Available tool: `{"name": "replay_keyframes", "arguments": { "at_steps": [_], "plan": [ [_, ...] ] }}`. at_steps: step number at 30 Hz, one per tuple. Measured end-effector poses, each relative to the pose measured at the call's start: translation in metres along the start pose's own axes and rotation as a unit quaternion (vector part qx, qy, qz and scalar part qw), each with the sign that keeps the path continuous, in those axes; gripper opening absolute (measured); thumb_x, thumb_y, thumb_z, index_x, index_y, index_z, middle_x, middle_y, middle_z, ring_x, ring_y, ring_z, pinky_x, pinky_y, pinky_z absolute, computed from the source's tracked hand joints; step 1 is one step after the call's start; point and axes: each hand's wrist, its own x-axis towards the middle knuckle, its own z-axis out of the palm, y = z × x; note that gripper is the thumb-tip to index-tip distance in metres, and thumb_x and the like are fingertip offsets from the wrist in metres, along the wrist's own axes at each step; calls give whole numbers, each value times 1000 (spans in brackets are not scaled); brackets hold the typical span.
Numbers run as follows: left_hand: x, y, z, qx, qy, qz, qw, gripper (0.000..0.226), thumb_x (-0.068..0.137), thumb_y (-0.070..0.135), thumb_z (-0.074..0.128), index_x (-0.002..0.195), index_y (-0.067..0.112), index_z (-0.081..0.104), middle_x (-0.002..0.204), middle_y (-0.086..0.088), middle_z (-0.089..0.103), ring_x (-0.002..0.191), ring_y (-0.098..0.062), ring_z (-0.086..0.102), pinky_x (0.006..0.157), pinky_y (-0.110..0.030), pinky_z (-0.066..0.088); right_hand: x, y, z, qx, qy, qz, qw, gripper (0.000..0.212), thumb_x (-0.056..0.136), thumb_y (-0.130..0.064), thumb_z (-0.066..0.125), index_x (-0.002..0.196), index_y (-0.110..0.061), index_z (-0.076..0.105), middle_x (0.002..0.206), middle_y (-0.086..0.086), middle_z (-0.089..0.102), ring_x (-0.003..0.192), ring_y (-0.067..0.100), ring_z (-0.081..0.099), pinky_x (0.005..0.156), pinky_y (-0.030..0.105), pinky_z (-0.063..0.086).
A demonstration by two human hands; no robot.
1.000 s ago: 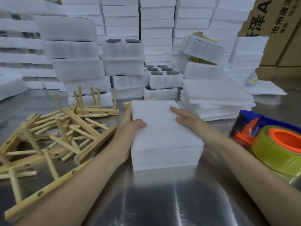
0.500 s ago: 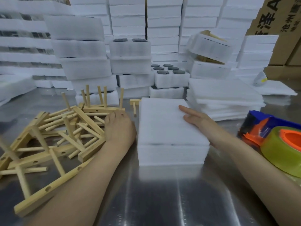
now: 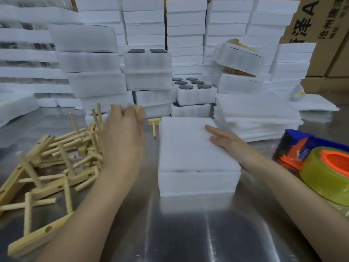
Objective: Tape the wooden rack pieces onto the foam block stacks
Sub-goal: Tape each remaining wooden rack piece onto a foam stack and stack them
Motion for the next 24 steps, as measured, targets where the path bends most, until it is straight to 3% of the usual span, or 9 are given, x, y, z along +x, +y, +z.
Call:
{"name": "replay_keyframes", "arguments": {
  "at_steps": [3, 5, 7, 10, 11, 16, 19, 21, 24],
  "plan": [
    [11, 5, -18, -262, 225, 19, 938, 41, 104, 26, 36, 132, 1, 53, 97, -7, 48, 79, -7, 46, 69, -13, 37, -2, -2, 2, 2, 2, 1, 1000, 39, 96, -31, 54, 133, -41, 53, 153, -12, 33, 139, 8, 34, 118, 36, 25],
    [14, 8, -24, -437, 264, -10, 860, 48, 104, 33, 32, 133, -2, 49, 89, -16, 53, 69, -8, 50, 65, -14, 43, -3, -5, 3, 4, 6, 3, 1000, 40, 97, -28, 53, 136, -37, 51, 153, -11, 33, 138, 8, 35, 118, 35, 25],
    [16, 7, -25, -615, 226, -60, 753, 46, 104, 33, 29, 120, -3, 53, 74, -5, 57, 59, -7, 51, 60, -19, 45, -4, -8, 5, 4, 8, 5, 1000, 40, 98, -24, 51, 138, -33, 50, 150, -11, 36, 134, 7, 40, 113, 28, 31],
    [16, 15, -10, -823, 49, -227, 519, 38, 104, 38, 30, 98, 10, 54, 66, 5, 53, 55, -5, 50, 60, -18, 47, -7, -12, 8, 3, 18, -1, 1000, 40, 99, -19, 49, 138, -28, 50, 145, -11, 42, 124, 6, 46, 100, 16, 38],
    [12, 21, -1, -826, -14, -279, 489, 38, 104, 39, 29, 95, 10, 53, 66, 3, 52, 54, -6, 50, 59, -18, 48, -8, -12, 8, 1, 21, -2, 1000, 40, 99, -19, 49, 138, -28, 50, 145, -10, 42, 127, 7, 45, 105, 20, 37],
    [0, 39, 22, -649, -217, -324, 654, 31, 101, 37, 43, 89, 13, 58, 82, -2, 64, 74, -10, 63, 67, -18, 51, -4, -10, 6, -45, 19, -10, 999, 41, 99, -25, 49, 139, -34, 47, 150, -10, 37, 138, 8, 35, 118, 33, 23],
    [-1, 22, 19, -508, -312, -243, 765, 35, 82, 47, 58, 107, 24, 62, 113, 8, 66, 110, -9, 59, 94, -28, 43, -3, -7, 5, -35, 18, -10, 999, 40, 98, -26, 50, 136, -37, 49, 148, -12, 40, 134, 8, 39, 116, 32, 26],
    [-9, 17, 17, -452, -379, -193, 784, 47, 78, 43, 59, 123, 29, 56, 117, 13, 64, 112, -7, 57, 101, -29, 41, -2, -5, 4, -24, 15, -10, 1000, 38, 98, -26, 51, 134, -39, 50, 146, -14, 42, 130, 5, 42, 109, 25, 32],
    [-14, 21, 19, -429, -381, -182, 799, 49, 96, 35, 52, 142, 27, 39, 130, 13, 57, 119, -6, 52, 98, -25, 42, -3, -5, 6, -22, 20, -15, 999, 36, 98, -27, 51, 129, -44, 51, 143, -17, 43, 124, 1, 44, 93, 15, 35]
  ]
}}
